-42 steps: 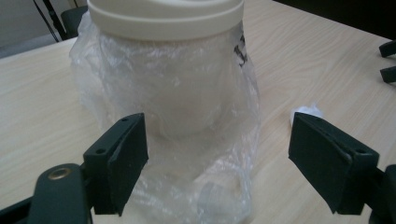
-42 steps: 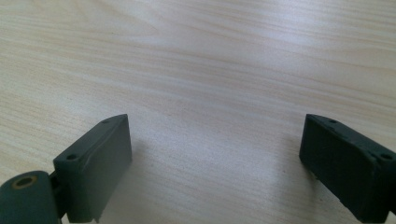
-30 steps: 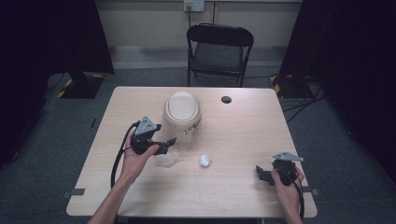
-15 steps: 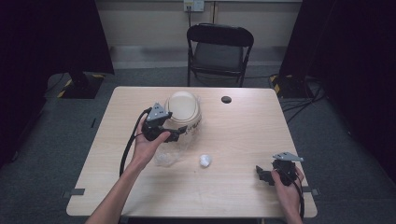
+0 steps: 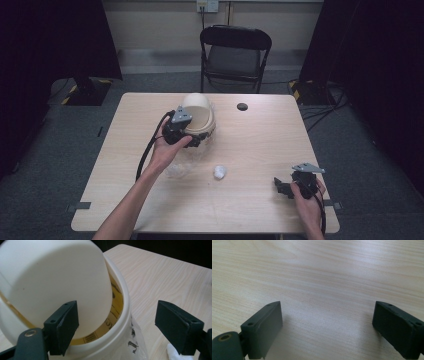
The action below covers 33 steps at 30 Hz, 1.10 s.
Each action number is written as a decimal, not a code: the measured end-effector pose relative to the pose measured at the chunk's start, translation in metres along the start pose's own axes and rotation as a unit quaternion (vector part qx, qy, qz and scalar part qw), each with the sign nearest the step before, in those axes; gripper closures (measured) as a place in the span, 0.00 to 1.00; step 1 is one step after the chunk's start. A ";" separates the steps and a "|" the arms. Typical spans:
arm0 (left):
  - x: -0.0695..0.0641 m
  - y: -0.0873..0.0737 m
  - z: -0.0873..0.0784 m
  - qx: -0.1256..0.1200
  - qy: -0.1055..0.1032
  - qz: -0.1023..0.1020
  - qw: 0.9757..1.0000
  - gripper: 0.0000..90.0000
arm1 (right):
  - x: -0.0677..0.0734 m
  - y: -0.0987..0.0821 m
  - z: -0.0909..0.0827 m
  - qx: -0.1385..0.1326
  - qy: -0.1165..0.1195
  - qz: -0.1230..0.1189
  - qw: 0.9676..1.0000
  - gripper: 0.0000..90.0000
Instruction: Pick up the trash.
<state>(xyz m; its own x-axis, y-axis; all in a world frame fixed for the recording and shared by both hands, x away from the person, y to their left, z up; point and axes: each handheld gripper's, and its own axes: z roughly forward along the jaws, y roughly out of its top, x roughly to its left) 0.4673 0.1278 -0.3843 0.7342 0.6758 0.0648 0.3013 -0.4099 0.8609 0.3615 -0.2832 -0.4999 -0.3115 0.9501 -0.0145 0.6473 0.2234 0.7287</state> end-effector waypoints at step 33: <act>-0.005 0.004 -0.008 -0.025 -0.011 -0.009 1.000 0.22 | 0.000 0.000 0.000 0.000 0.000 0.000 1.000 0.09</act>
<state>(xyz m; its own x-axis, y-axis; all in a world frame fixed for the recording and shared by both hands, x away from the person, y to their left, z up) 0.4600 0.1281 -0.3775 0.7420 0.6692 0.0395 0.2836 -0.3668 0.8860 0.3615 -0.2832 -0.4999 -0.3114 0.9502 -0.0146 0.6472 0.2233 0.7289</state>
